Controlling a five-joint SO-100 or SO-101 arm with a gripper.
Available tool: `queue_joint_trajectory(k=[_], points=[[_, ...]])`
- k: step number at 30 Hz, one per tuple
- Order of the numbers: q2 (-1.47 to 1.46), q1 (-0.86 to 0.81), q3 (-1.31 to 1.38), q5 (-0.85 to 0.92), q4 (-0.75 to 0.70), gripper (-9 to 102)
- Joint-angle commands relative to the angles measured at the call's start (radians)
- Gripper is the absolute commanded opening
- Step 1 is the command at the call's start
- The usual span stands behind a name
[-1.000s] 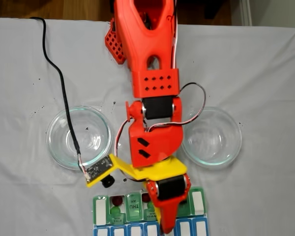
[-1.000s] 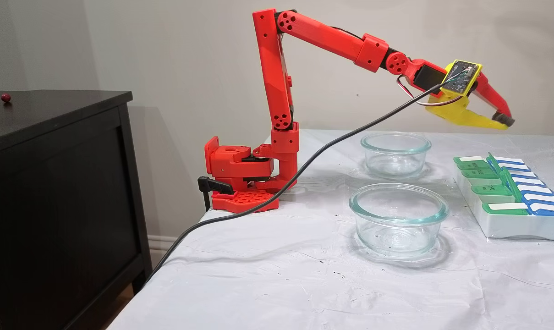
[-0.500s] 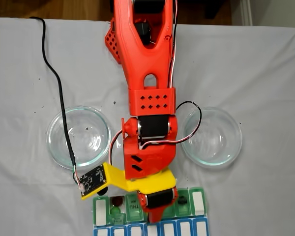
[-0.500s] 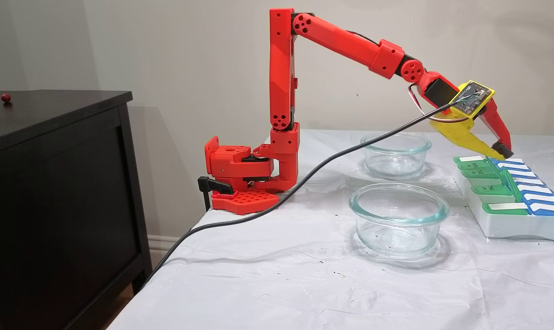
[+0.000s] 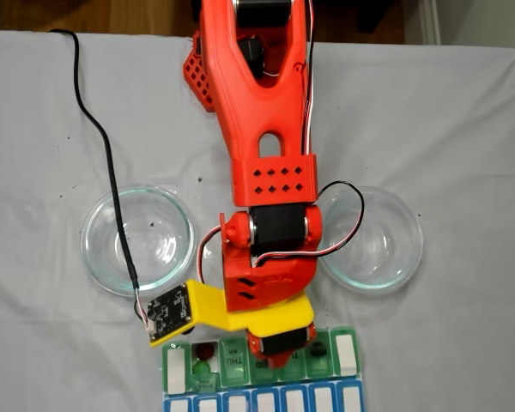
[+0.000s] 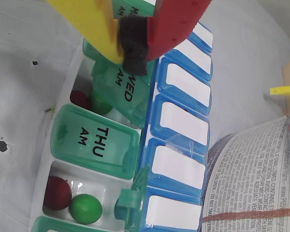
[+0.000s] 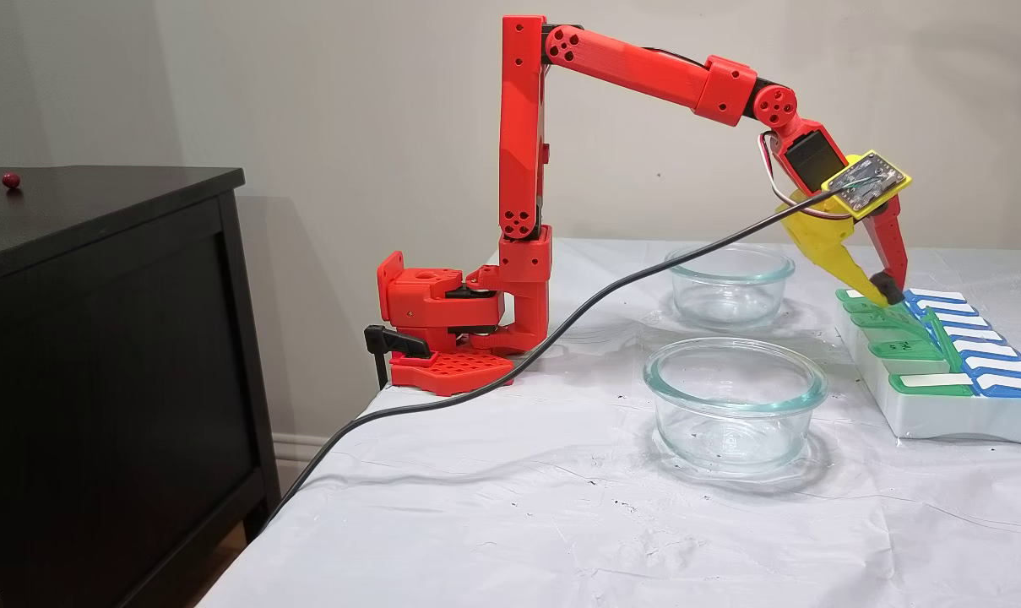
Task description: Sort medicines into box.
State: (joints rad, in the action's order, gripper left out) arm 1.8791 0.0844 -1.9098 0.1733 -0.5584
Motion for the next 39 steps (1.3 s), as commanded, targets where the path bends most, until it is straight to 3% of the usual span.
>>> queue_joint_trajectory(k=[1, 18, 29, 32, 37, 39], points=[[0.005, -0.025, 0.083, -0.018, 0.026, 0], [-0.06, -0.006, 0.015, 0.043, -0.1, 0], [-0.04, 0.028, -0.048, 0.11, -0.063, 0], [0.049, 0.054, -0.117, 0.199, -0.037, 0], [0.173, 0.14, -0.442, 0.6, 0.291, 0], [0.137, 0.152, -0.456, 0.692, 0.319, 0]])
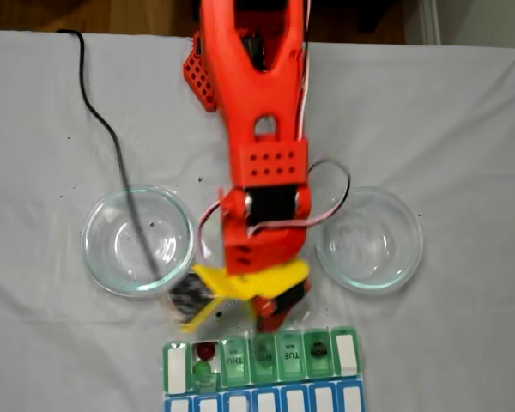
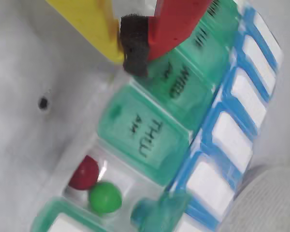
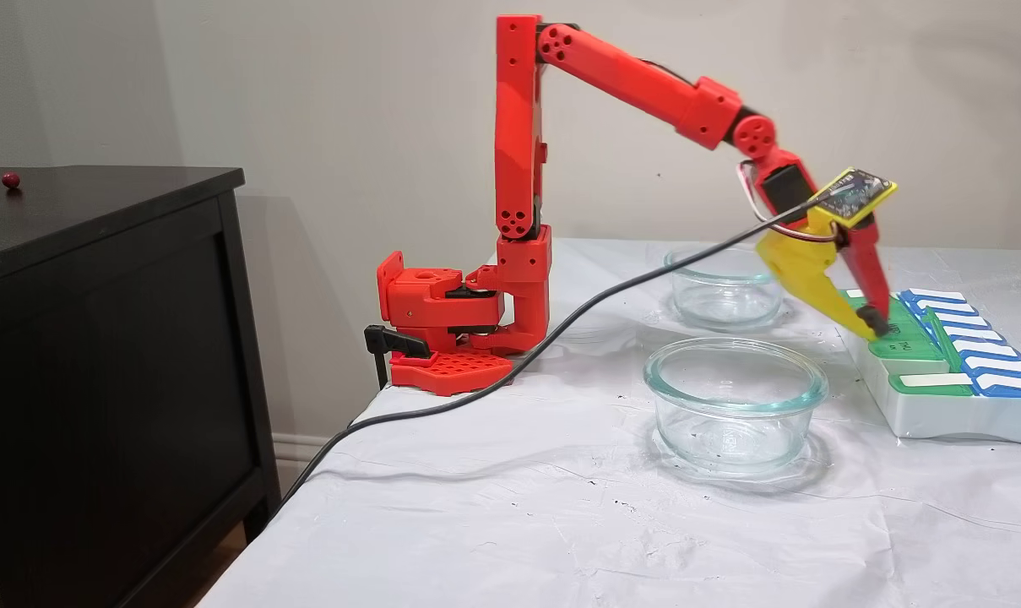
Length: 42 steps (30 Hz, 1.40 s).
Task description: Sort medicines into box.
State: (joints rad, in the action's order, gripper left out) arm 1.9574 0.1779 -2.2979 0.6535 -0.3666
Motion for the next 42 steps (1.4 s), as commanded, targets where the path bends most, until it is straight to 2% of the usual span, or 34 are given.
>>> queue_joint_trajectory(k=[1, 4, 7, 16, 20, 23, 27, 32, 37, 42], points=[[0.04, 0.063, -0.075, 0.265, 0.146, 0], [-0.023, 0.069, -0.086, 0.417, 0.213, 0], [-0.064, 0.061, -0.067, 0.465, 0.253, 0], [0.331, -0.064, 0.051, 0.187, 0.005, 0], [0.463, -0.166, 0.135, 0.086, -0.052, 0], [0.477, -0.239, 0.181, -0.009, -0.025, 0], [0.379, -0.307, 0.224, -0.092, 0.097, 0], [0.187, -0.339, 0.321, -0.184, 0.166, 0], [0.028, -0.327, 0.442, -0.232, 0.178, 0], [-0.074, -0.333, 0.563, -0.276, 0.097, 0]])
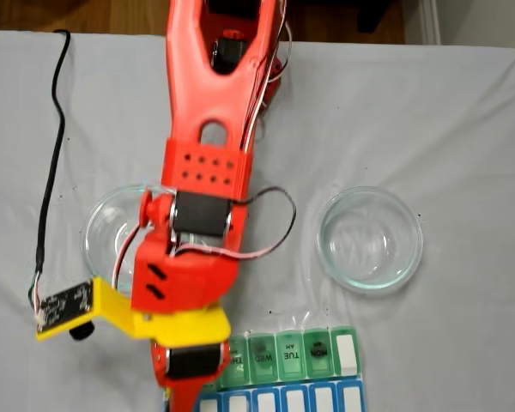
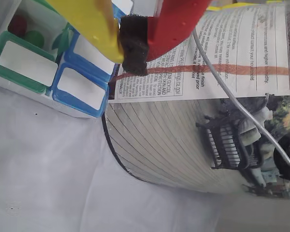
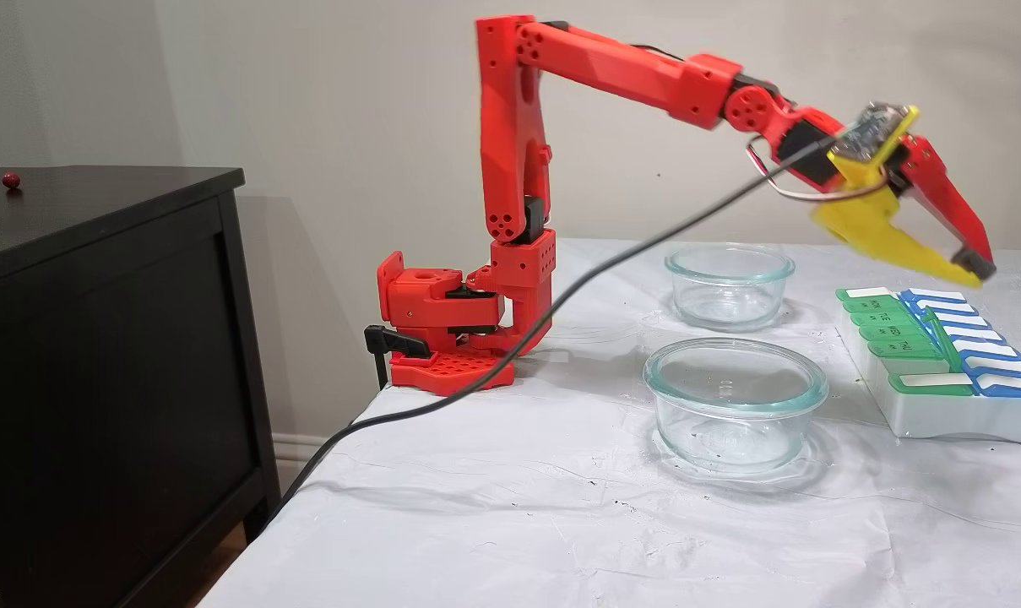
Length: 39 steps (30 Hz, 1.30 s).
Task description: Sort medicines into box.
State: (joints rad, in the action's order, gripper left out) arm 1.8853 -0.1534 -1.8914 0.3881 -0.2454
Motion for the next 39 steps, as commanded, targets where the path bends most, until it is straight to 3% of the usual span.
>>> queue_joint_trajectory(k=[1, 10, 16, 23, 32, 39], points=[[-0.012, 0.003, 0.164, -0.011, -0.029, 0], [0.0, 0.064, 0.095, 0.025, -0.137, 0], [-0.044, 0.063, 0.13, -0.063, -0.184, 0], [-0.106, 0.052, 0.206, -0.149, -0.371, 0], [-0.041, 0.052, 0.101, -0.161, -0.417, 0], [-0.052, 0.069, 0.031, -0.187, -0.35, 0]])
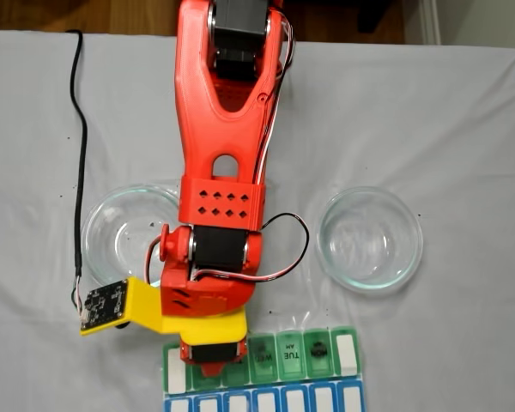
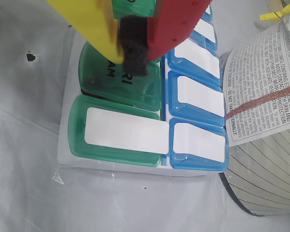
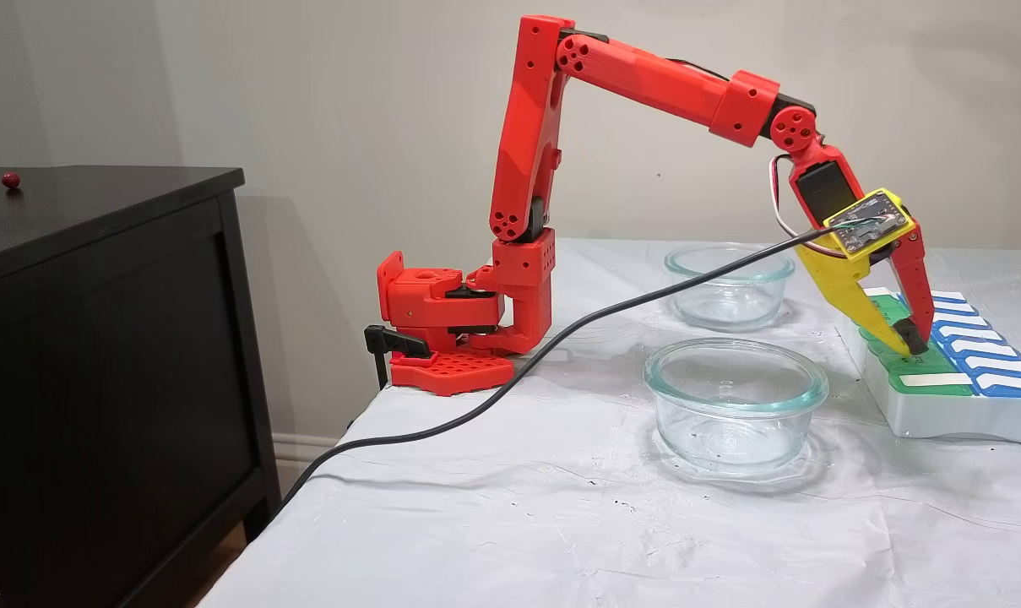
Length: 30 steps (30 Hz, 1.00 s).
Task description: Sort medicines into box.
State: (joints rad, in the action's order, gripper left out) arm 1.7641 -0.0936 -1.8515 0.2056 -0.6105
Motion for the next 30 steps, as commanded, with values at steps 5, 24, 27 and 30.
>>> queue_joint_trajectory(k=[5, 24, 27, 30], points=[[0.121, 0.014, -0.072, 0.011, -0.005, 0], [0.163, 0.005, -0.081, 0.061, -0.032, 0], [0.244, 0.011, -0.11, 0.118, -0.035, 0], [0.357, 0.002, -0.152, 0.152, -0.015, 0]])
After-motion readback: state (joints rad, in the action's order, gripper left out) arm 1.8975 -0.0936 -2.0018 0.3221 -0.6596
